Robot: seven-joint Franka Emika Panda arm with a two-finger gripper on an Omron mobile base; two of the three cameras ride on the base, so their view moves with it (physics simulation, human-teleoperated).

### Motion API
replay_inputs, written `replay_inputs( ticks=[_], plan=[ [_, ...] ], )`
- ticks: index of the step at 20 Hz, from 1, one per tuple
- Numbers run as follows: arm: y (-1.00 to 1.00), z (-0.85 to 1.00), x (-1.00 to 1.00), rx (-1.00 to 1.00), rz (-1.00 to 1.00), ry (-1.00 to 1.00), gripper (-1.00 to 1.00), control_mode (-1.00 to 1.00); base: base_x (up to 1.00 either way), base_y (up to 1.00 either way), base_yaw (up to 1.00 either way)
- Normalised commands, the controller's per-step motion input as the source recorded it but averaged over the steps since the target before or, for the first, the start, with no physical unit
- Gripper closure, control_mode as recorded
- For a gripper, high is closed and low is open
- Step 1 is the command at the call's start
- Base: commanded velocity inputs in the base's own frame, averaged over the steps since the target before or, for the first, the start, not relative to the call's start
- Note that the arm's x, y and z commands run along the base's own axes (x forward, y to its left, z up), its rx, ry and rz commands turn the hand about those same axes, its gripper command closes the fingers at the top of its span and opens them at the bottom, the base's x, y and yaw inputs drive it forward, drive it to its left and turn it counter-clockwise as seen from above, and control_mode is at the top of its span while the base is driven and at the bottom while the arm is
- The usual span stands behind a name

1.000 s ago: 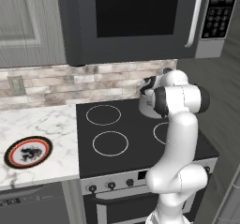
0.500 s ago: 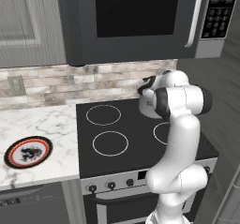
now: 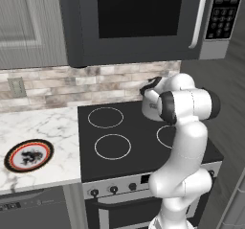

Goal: Retrieve the frozen meat and place it in the pot on a burner. Then turn the burner on.

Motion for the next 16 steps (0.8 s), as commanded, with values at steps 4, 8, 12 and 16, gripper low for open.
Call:
replay_inputs(
  ticks=[4, 8, 12, 16],
  plan=[
    [-0.01, 0.24, -0.32, 0.00, 0.00, -0.04, -1.00, -1.00, 0.00, 0.00, 0.00],
    [0.00, 0.19, -0.37, 0.00, 0.00, -0.06, -1.00, -1.00, 0.00, 0.00, 0.00],
    [0.00, 0.29, -0.49, 0.00, 0.00, -0.07, -1.00, -1.00, 0.00, 0.00, 0.00],
    [0.00, 0.38, -0.58, 0.00, 0.00, -0.07, -1.00, -1.00, 0.00, 0.00, 0.00]
  ],
)
